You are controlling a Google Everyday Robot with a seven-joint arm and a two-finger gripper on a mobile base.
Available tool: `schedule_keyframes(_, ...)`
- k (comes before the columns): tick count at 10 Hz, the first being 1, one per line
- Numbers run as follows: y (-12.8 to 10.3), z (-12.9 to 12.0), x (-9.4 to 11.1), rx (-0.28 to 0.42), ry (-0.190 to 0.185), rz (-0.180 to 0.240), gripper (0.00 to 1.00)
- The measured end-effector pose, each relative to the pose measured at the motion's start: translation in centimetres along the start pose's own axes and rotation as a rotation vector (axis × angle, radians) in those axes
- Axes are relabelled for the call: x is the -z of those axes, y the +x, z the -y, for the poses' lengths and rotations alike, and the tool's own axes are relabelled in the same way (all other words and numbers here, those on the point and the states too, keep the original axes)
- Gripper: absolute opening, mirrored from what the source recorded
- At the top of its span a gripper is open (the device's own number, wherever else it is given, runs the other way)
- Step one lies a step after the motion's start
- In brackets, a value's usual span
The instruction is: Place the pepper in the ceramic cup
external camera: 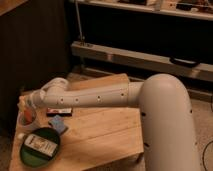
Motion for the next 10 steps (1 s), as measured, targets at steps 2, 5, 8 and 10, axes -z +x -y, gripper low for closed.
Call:
schedule_keyframes(2,0.02,-0.13,0.11,-0.024,0.014,0.003,0.77)
schedule_keyframes(5,0.37,-0.11,0.19,-0.045,0.041,0.029,0.80)
schedule_keyframes(8,0.48,0.05,0.22,-0.043,0.047,0.036,0.80)
schedule_keyframes(10,0.47,0.07,0.21,-0.043,0.048,0.036,0.80)
